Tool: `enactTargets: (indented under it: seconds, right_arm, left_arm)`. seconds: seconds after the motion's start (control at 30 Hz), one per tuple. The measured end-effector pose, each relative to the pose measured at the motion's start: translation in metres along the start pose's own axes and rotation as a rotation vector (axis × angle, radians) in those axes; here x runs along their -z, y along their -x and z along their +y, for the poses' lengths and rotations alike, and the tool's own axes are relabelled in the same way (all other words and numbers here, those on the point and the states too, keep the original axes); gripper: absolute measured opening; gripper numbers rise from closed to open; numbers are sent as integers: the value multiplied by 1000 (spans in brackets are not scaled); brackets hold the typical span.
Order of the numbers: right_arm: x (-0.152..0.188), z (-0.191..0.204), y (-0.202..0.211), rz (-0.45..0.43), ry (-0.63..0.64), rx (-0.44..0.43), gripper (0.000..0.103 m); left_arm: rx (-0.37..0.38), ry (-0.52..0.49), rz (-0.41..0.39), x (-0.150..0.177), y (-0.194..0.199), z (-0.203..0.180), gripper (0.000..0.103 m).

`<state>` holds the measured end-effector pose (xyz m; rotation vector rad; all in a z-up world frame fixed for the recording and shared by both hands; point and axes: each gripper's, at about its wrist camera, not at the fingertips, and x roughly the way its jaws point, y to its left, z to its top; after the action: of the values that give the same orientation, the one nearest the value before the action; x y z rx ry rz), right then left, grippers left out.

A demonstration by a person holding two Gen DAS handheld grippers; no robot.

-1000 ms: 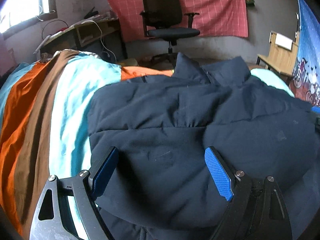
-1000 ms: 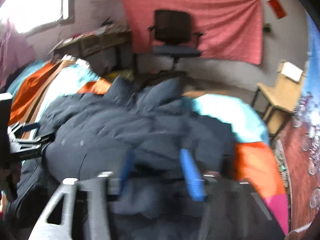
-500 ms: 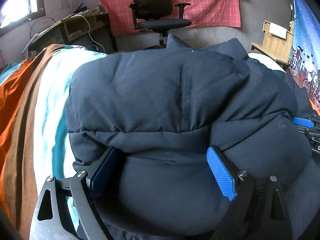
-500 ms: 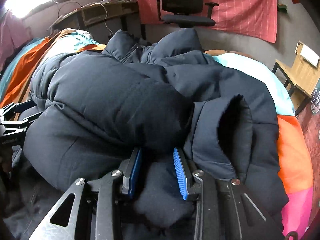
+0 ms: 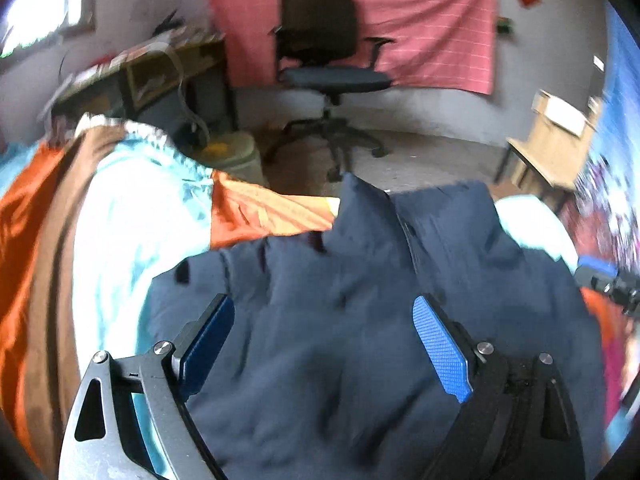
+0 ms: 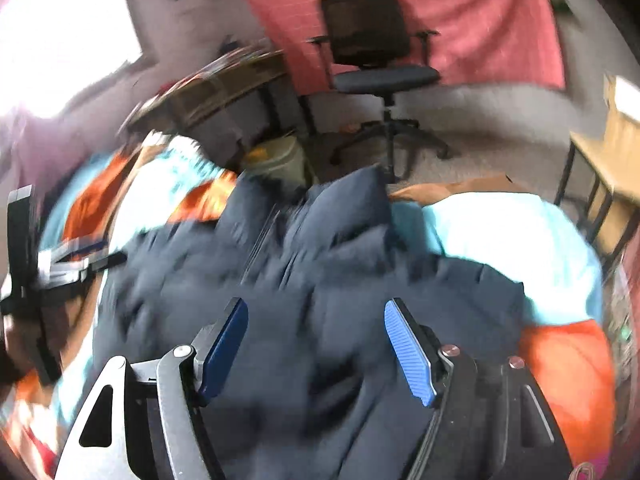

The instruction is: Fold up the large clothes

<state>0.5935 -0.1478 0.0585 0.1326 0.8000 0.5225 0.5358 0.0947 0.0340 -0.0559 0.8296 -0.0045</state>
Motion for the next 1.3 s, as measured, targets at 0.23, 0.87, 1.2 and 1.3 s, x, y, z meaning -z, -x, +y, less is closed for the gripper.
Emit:
enactTargets:
  seconds: [0.23,0.87,1.2,1.3]
  right_arm:
    - [-59,-43,-94,6,-281,-39,69]
    - [-22,-80,-155,-160,-375,-48,29]
    - [-42,-16,-41,-207,-95,-53,13]
    - [-31,8,4,-241,-1,-68,12]
  left_arm:
    - [4,199,120,-46,-80,6,88]
    - [111,358,62,-54,-147,28,20]
    - [169,213,-107,-54,-17,12,11]
    - [232,220,-127,-45,24,21,10]
